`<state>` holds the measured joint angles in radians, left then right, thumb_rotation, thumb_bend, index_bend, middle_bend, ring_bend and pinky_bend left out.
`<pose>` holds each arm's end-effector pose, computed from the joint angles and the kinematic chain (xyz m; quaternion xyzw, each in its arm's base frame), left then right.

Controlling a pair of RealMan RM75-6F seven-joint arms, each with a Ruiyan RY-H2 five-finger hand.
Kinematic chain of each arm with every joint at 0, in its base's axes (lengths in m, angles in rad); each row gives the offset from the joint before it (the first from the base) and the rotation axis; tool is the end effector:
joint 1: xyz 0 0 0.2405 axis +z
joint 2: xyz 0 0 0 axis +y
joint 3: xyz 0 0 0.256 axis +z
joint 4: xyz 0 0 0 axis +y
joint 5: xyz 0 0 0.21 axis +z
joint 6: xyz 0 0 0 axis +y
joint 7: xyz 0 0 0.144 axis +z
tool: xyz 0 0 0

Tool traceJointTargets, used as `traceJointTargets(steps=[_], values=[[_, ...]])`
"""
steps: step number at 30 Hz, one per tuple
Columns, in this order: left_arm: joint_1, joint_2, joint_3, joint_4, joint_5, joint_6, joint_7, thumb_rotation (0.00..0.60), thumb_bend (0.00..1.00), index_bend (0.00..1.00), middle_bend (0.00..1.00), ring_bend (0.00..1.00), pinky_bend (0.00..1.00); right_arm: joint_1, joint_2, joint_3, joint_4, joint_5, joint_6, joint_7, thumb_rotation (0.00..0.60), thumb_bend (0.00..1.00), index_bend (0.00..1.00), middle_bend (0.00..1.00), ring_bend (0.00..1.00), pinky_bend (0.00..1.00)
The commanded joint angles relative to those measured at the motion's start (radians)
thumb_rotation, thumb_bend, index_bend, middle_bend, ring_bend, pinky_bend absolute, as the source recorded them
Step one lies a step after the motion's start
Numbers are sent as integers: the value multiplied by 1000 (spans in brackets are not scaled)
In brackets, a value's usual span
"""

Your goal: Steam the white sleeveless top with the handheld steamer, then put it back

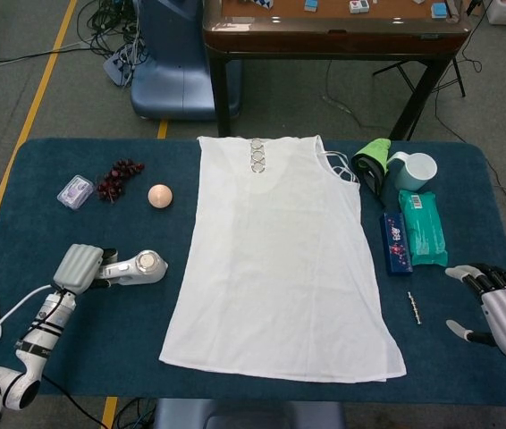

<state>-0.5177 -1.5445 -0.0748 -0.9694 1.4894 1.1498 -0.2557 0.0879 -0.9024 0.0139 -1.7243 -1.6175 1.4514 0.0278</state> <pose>-0.2942 0.3364 0.0463 -0.6876 -0.3694 -0.4027 0.4781 -0.2917 -0.1722 0.1997 0.6551 -0.3587 0.3638 0.5566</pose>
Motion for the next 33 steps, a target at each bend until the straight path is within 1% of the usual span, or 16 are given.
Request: traceJointTargets(steps=[1,8,16,22,26,27,29,30,32,33], values=[[-6,4,-3,-9,1,-2,-18,600,244,799,955,796,705,5,0,-2,-4,-1,-8,-5,600,127,260,270,189,203],[-23,20,-18,-45,-10,-21,-87,600,244,803,965,805,708,13,-3,-6,-13,-4,-23,-15,600,126,260,270,189,203],[-48,51,-26,-154,4,-27,-124,600,244,799,960,798,709,51,-13,-13,-24,-35,-73,-38,600,126,260,270,186,203],[-70,58,-37,-242,12,-22,-91,600,244,798,960,797,709,95,-38,-18,-27,-73,-124,-51,600,127,260,270,182,203],[-86,45,-36,-278,23,-25,-54,600,244,798,960,797,709,128,-71,-21,-12,-99,-159,-63,600,126,254,270,172,195],[-91,42,-35,-284,27,-27,-46,600,244,798,959,797,709,135,-80,-21,-6,-104,-167,-68,600,126,246,270,169,188],[-100,31,-33,-295,36,-27,-26,600,244,798,959,797,709,153,-109,-21,9,-118,-183,-79,600,126,193,262,161,172],[-104,26,-33,-299,39,-27,-17,600,244,798,960,797,709,160,-126,-21,18,-124,-187,-81,600,126,154,253,158,170],[-113,13,-32,-305,45,-29,3,600,244,798,960,797,709,178,-160,-27,35,-137,-211,-91,600,128,43,207,143,170],[-117,7,-31,-305,47,-30,10,600,244,798,959,797,709,187,-175,-29,42,-144,-221,-92,600,131,18,188,133,168]])
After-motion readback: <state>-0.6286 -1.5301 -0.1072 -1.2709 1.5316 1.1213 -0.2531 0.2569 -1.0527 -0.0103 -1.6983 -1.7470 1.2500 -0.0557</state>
